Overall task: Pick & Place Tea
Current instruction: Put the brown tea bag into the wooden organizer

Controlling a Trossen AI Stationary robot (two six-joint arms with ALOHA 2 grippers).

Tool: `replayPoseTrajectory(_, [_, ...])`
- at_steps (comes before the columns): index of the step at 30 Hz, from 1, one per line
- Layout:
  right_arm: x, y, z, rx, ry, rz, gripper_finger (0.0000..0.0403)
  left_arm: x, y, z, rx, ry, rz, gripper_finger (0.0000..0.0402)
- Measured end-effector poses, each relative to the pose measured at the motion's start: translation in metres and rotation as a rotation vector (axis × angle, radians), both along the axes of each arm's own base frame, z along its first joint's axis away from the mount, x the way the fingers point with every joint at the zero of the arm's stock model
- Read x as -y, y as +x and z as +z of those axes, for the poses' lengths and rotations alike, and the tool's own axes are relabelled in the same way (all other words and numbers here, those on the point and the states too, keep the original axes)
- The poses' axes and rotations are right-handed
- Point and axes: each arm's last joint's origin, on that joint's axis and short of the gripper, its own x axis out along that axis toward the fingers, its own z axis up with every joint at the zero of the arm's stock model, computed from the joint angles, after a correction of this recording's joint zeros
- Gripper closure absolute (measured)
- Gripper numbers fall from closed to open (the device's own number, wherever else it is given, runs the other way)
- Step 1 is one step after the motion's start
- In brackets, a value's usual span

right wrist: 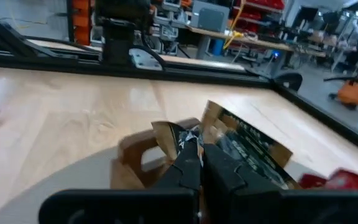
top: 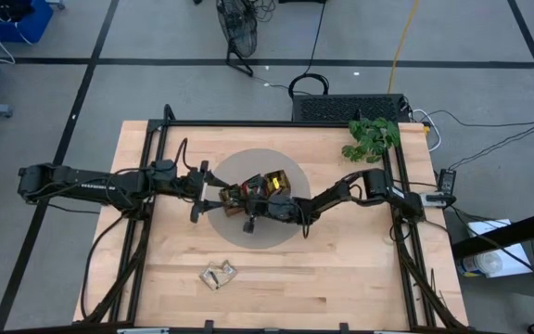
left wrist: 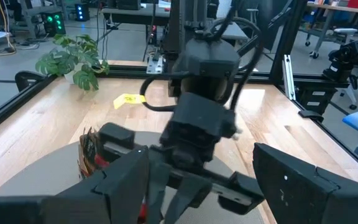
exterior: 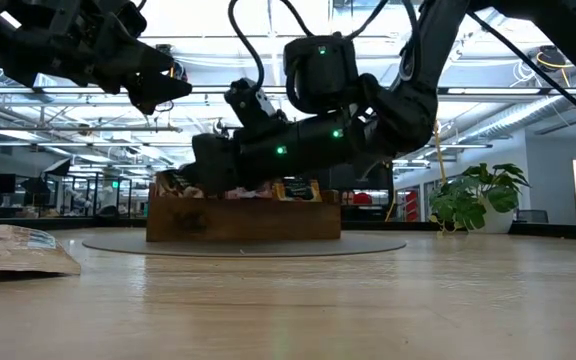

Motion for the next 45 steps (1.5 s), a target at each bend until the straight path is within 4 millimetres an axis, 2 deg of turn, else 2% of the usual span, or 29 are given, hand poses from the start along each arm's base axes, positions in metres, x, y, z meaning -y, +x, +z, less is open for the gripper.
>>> replayPoseTrajectory(6, [-0.002, 0.000, 0.000, -0.003, -0.015, 0.008, 0.0402, 0.000, 0.000, 0.000, 0.000, 0.000, 0.000, 0.0119])
replayPoseTrajectory(10, [-0.001, 0.000, 0.001, 0.000, -0.014, 0.006, 0.0387, 0.000, 0.000, 0.000, 0.000, 0.000, 0.000, 0.0115])
replayPoseTrajectory(19, [0.003, 0.001, 0.010, 0.102, 0.003, -0.004, 0.0312, 0.000, 0.000, 0.000, -0.001, 0.000, 0.000, 0.0118])
replayPoseTrajectory(24, [0.003, 0.001, 0.018, 0.169, -0.050, 0.003, 0.0276, 0.000, 0.000, 0.000, -0.001, 0.000, 0.000, 0.0115])
replayPoseTrajectory(26, [-0.003, 0.001, 0.019, 0.175, -0.068, 0.065, 0.0268, 0.000, 0.000, 0.000, -0.001, 0.000, 0.000, 0.0117])
replayPoseTrajectory(30, [-0.020, 0.001, 0.021, 0.159, -0.071, 0.309, 0.0262, 0.000, 0.000, 0.000, -0.001, 0.000, 0.000, 0.0114])
replayPoseTrajectory(33, [-0.032, 0.002, 0.023, 0.072, -0.029, 0.455, 0.0261, 0.000, 0.000, 0.000, -0.001, 0.000, 0.000, 0.0116])
replayPoseTrajectory(38, [-0.054, 0.010, 0.028, -0.264, -0.061, 0.616, 0.0259, 0.000, 0.000, 0.000, -0.001, 0.000, 0.000, 0.0121])
replayPoseTrajectory(42, [-0.086, 0.012, 0.037, -0.499, -0.117, 0.735, 0.0241, 0.000, 0.000, -0.001, -0.003, 0.000, 0.000, 0.0116])
replayPoseTrajectory(45, [-0.108, 0.010, 0.043, -0.568, -0.154, 0.781, 0.0215, 0.000, 0.000, -0.001, -0.002, 0.000, 0.000, 0.0116])
